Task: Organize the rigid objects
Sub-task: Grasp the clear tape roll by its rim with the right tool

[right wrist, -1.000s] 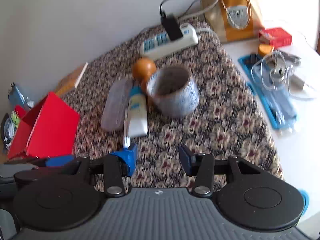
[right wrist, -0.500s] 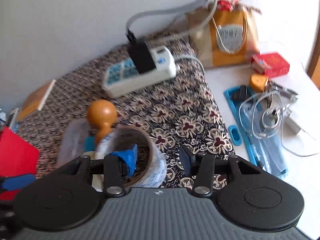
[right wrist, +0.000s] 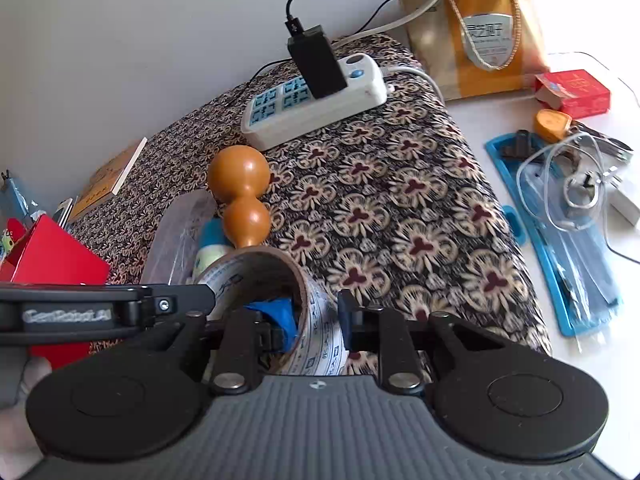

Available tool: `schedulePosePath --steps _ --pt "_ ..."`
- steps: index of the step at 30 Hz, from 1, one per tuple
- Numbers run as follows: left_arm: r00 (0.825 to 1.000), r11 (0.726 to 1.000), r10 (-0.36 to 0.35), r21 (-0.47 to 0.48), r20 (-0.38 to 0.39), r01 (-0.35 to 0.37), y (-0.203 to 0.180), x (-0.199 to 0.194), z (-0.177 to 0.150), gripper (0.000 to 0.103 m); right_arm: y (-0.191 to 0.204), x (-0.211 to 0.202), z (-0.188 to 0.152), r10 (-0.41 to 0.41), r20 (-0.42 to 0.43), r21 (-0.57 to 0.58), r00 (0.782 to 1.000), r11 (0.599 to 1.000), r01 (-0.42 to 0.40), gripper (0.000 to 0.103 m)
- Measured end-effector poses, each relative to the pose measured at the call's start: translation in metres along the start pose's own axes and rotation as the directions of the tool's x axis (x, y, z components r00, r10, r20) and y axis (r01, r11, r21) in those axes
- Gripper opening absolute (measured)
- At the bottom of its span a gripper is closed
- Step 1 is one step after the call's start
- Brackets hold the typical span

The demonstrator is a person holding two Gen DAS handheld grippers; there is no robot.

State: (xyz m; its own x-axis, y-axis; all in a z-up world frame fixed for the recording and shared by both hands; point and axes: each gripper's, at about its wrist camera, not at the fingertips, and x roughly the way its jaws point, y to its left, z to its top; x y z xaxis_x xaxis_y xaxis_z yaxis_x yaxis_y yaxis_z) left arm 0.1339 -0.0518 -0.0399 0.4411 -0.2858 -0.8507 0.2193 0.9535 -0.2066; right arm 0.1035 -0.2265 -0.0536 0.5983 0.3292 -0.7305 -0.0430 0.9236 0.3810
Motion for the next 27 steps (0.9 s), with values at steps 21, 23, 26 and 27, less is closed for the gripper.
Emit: schedulePosePath --steps 21,23,26,27 --pt "0.998 0.99 0.062 0.126 -0.008 -0.06 -0.025 -0.027 -0.064 0.005 0.005 -0.028 -0.05 0.037 -0.069 0.107 0.997 0.994 -0.029 0.009" --pt "0.998 0.989 0.07 0.133 -0.007 -0.068 -0.025 -0.029 -0.068 0.005 0.008 -0.029 -0.054 0.036 -0.071 0.108 0.997 0.994 -0.028 0.012" --pt "0.997 0.987 0.079 0.137 -0.002 -0.078 -0.024 -0.033 -0.074 0.005 0.01 -0.03 -0.059 0.043 -0.083 0.118 0.996 0.992 -0.033 0.013" --pt "0.997 0.988 0.078 0.135 -0.002 -0.077 -0.023 -0.035 -0.077 0.005 0.012 -0.031 -0.06 0.044 -0.087 0.118 0.995 0.992 -0.033 0.013"
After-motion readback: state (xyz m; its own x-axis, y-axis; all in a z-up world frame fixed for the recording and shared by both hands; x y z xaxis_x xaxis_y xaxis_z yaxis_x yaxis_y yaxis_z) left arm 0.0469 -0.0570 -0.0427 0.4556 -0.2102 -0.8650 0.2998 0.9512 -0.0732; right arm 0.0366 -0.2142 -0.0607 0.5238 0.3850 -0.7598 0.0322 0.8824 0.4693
